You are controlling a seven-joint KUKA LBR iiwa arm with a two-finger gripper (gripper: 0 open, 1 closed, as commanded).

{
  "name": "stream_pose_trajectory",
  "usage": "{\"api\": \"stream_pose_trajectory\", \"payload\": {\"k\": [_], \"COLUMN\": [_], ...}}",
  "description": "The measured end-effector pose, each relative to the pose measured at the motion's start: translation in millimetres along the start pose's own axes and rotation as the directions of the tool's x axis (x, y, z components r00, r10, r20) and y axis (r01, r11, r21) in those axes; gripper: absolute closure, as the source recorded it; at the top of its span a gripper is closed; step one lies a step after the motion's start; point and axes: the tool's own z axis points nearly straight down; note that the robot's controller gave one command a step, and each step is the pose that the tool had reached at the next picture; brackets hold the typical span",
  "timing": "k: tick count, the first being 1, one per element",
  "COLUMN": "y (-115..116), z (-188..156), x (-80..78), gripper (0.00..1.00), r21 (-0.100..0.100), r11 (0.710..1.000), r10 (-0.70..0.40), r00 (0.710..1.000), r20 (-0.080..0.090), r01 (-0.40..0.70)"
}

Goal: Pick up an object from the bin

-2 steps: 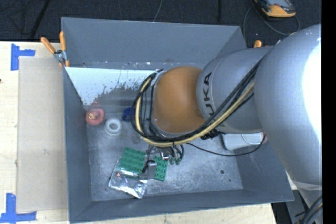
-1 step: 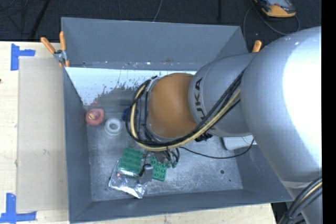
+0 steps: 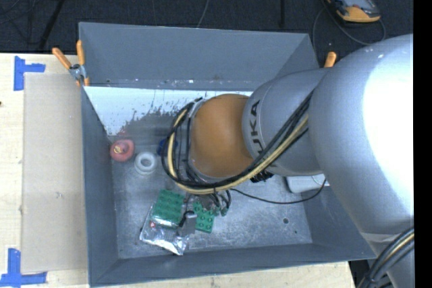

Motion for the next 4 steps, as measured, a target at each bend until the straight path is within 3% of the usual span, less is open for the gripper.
{"api": "stream_pose_trajectory", "payload": {"k": [1,2,4], "y": [-0.1,-0.3,-0.8], "z": [-0.7,-6.9,-73.5], "x": [-0.5,-0.4,-1.6], "gripper": [1.0,1.0,1.0], "r21": [0.0,-0.001,-0.001], "r11": [1.0,1.0,1.0], "r10": [0.002,0.005,0.009], "r00": [1.0,1.0,1.0], "r20": [0.001,0.005,0.008], "r01": [-0.002,-0.005,-0.009]}}
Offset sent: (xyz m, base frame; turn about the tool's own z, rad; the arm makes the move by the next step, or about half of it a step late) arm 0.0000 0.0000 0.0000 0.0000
